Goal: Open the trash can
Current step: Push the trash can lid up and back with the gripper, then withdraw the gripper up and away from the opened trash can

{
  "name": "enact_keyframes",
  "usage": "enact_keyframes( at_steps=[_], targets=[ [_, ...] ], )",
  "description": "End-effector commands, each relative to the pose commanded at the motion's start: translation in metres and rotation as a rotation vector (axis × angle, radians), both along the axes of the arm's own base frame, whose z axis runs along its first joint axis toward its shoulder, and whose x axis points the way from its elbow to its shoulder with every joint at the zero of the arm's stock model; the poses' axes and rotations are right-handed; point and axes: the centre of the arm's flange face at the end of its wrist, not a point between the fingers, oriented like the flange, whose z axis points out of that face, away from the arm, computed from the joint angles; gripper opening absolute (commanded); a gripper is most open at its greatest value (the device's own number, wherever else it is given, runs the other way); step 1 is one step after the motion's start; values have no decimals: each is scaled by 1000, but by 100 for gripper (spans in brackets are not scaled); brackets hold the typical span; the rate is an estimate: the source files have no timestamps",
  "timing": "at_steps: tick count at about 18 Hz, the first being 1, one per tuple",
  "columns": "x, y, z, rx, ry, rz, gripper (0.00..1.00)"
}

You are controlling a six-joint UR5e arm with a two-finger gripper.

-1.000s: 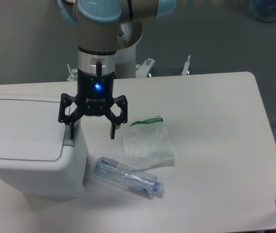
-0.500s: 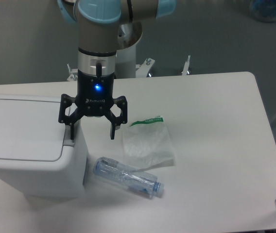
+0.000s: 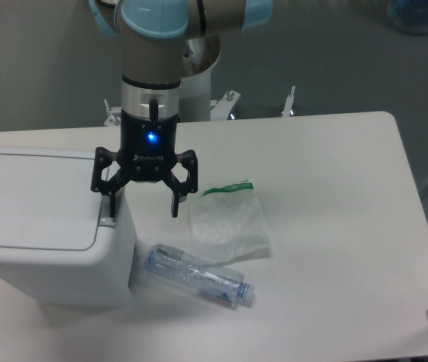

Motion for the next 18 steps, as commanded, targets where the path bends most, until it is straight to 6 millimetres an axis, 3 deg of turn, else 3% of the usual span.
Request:
enact_keyframes(
  at_steps=[9,15,18],
  targets=[
    [0,0,3,2,1,1,100],
    [2,-15,55,103,23,5,100],
    [-17,-30,62,111,36,47,100]
  ],
)
